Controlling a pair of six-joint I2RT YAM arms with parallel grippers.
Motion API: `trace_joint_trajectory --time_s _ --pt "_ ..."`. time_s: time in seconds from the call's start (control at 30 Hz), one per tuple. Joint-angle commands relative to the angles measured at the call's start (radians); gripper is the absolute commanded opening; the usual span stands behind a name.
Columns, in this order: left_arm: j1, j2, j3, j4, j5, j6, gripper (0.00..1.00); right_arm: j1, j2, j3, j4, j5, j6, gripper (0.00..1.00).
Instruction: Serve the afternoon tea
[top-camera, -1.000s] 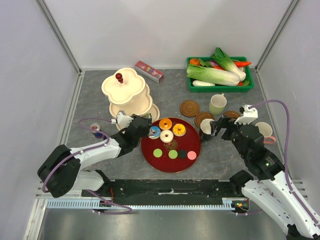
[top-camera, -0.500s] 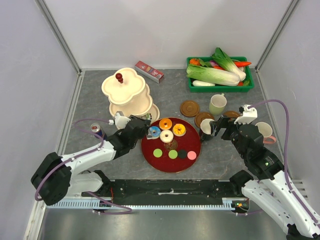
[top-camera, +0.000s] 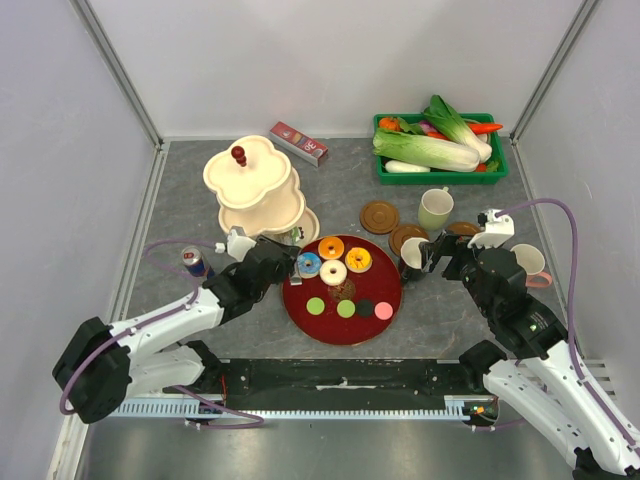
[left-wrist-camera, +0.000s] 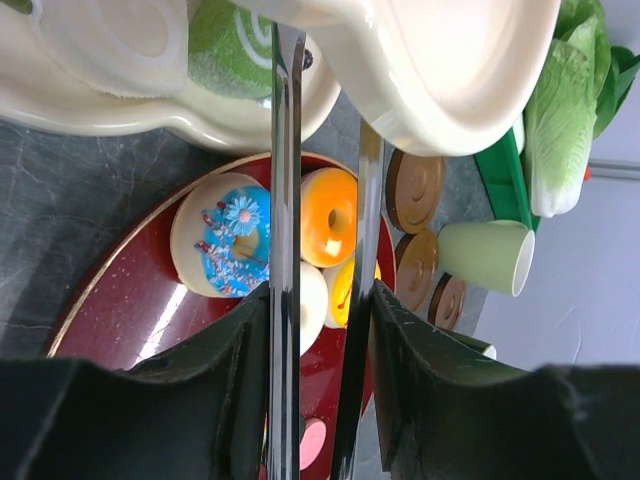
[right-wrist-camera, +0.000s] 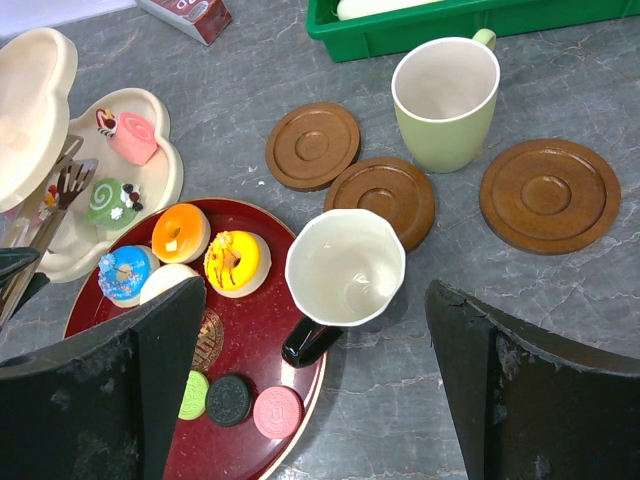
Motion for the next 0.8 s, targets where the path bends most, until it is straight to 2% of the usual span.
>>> trace_joint_trajectory --time_s 0.0,0.53,0.77 --pt "0.004 -0.033 -0.008 -0.008 0.042 0.029 0.46 0.002 -0.004 0.014 0.011 0.010 0.002 0.98" --pt "0.004 -0.085 0.000 -0.036 0.218 0.124 0.42 0.002 -0.001 0.007 0.011 0.007 0.004 0.98" --pt "0.004 -0.085 0.082 -0.132 0.335 0.245 0.42 0.001 0.004 0.008 0.011 0.005 0.002 0.98"
